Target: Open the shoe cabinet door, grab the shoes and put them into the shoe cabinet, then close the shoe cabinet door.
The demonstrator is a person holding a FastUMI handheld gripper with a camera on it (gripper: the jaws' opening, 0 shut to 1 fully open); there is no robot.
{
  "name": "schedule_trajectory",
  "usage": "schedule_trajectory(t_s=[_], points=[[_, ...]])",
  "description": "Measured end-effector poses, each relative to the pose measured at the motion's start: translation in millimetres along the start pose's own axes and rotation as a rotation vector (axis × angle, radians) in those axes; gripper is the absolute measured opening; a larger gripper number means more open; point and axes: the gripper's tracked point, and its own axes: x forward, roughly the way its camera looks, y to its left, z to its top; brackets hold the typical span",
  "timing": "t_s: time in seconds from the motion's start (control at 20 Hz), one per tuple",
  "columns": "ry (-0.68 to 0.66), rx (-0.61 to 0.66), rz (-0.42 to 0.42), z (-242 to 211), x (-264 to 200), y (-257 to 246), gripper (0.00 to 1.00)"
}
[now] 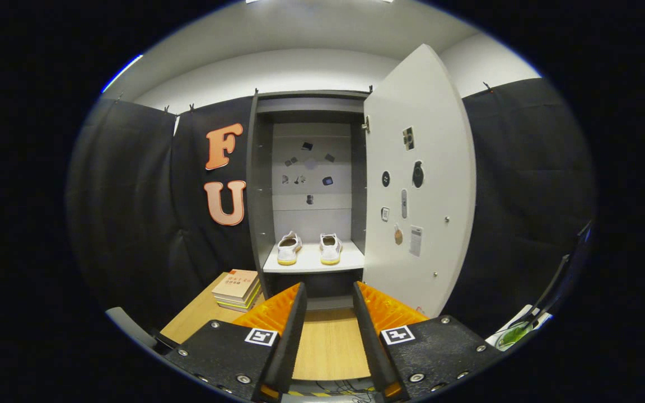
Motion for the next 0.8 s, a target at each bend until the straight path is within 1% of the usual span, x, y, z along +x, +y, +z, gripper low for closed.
schedule_trajectory(t_s=[0.4, 0.5, 0.6, 0.8], points=[[0.039, 0.0, -0.119, -17, 1, -112, 0.62], [0.049, 0.004, -0.129, -23, 4, -135, 0.67], [0.058, 0.009, -0.14, -28, 10, -156, 0.67], [0.067, 0.013, -0.135, -35, 26, -186, 0.69]])
